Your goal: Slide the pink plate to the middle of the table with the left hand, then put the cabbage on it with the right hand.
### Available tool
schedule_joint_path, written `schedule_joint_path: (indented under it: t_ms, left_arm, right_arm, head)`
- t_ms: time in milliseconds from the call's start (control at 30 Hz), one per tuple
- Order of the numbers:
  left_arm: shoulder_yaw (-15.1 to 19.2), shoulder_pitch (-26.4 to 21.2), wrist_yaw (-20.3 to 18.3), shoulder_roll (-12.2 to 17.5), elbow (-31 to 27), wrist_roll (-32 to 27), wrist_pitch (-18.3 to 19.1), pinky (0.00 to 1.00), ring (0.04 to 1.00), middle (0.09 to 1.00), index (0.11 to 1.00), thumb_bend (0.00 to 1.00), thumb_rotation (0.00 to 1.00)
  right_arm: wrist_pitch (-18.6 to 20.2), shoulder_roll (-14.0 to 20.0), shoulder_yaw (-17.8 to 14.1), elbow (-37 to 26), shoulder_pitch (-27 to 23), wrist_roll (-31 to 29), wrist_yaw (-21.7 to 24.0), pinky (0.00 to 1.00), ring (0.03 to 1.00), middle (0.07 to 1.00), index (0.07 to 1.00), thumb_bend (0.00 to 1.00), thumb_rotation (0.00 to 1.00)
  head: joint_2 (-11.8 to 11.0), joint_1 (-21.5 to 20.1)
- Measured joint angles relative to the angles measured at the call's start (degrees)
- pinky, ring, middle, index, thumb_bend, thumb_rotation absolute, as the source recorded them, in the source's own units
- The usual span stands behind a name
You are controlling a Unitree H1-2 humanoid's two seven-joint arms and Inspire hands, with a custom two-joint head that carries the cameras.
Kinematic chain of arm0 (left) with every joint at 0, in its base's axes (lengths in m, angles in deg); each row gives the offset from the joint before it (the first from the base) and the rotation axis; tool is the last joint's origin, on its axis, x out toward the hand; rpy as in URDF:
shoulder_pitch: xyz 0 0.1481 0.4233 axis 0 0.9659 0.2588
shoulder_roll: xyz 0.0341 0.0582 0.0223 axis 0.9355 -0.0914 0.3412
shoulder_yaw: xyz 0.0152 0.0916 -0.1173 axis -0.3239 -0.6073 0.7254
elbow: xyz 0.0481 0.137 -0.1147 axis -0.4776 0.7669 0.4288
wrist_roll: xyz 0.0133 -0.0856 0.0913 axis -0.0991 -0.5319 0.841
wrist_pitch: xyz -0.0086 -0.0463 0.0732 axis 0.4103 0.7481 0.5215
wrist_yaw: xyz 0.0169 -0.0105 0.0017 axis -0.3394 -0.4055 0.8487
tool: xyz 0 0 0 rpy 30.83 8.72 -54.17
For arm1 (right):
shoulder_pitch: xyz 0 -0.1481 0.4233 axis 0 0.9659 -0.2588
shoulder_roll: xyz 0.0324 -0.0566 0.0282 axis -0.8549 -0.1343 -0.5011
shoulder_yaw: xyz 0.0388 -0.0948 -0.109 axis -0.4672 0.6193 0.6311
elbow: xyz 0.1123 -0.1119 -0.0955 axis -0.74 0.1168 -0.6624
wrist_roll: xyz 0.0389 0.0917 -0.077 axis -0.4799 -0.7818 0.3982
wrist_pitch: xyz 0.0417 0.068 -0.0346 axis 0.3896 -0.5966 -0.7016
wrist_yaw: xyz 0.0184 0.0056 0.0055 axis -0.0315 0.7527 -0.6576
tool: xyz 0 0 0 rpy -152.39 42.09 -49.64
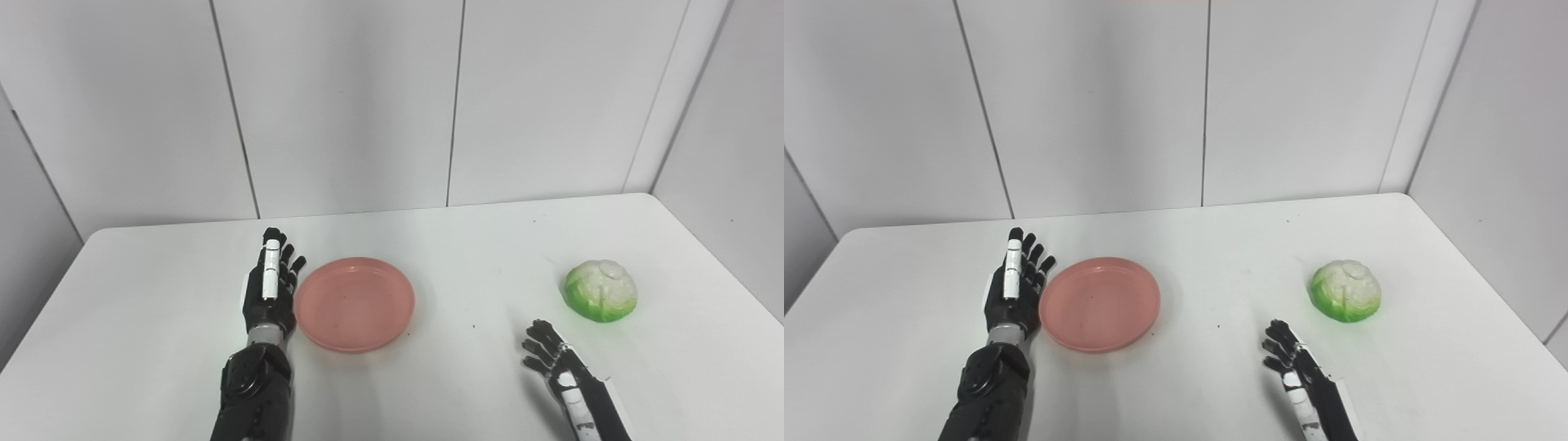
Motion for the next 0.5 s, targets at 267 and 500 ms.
schedule_joint_path:
  t_ms: [267,500]
  left_arm:
    - [1.17,-0.09,-2.41,0.82,0.79,-2.13,-0.20,0.95,0.993,0.988,0.992,0.71,0.72]
    - [2.26,-0.85,-4.42,2.43,2.97,-3.38,-1.51,0.95,0.987,0.983,0.972,0.69,0.72]
  right_arm:
    - [2.27,-0.02,1.07,-1.96,-0.30,4.39,-1.79,0.77,0.866,0.896,0.939,0.90,0.81]
    - [17.33,3.14,1.25,-17.23,-2.81,18.75,0.09,0.75,0.869,0.929,0.963,0.99,0.78]
  head:
    - [-1.41,-1.84]
    - [-2.99,-4.22]
